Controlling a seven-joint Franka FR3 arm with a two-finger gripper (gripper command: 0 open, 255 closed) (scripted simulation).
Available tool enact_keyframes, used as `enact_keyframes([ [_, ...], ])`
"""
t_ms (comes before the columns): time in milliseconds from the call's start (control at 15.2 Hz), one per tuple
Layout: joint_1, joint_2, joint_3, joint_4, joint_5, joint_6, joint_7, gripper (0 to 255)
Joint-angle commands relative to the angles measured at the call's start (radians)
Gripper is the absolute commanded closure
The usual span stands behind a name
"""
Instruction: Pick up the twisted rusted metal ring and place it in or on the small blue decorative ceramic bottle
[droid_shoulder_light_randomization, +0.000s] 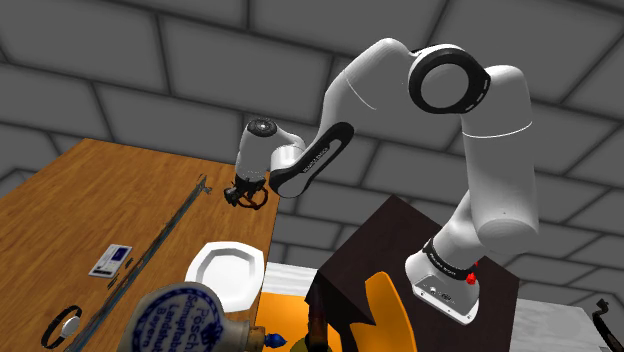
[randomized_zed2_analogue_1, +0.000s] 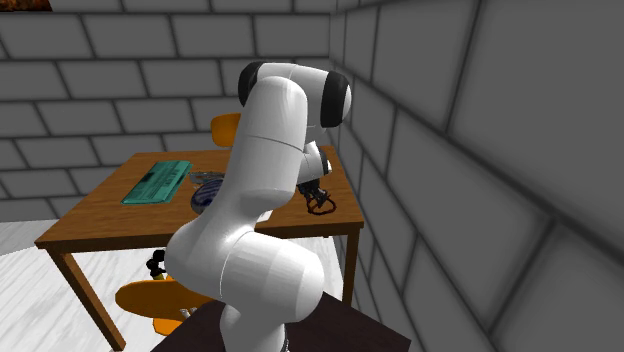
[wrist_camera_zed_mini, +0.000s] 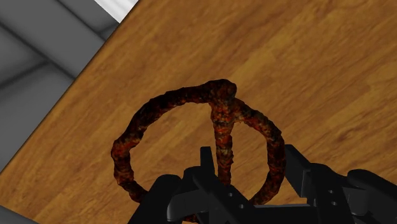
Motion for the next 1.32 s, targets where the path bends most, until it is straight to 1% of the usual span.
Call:
enact_keyframes([
  [0,0.000,0.000,0.000,0.000,0.000,0.000,0.000,255],
  [462,-0.028,-0.069,0.037,-0.022,0.033,-0.050,-0.033,255],
  [1254,-0.077,-0.198,0.104,-0.042,0.113,-0.158,-0.106,255],
])
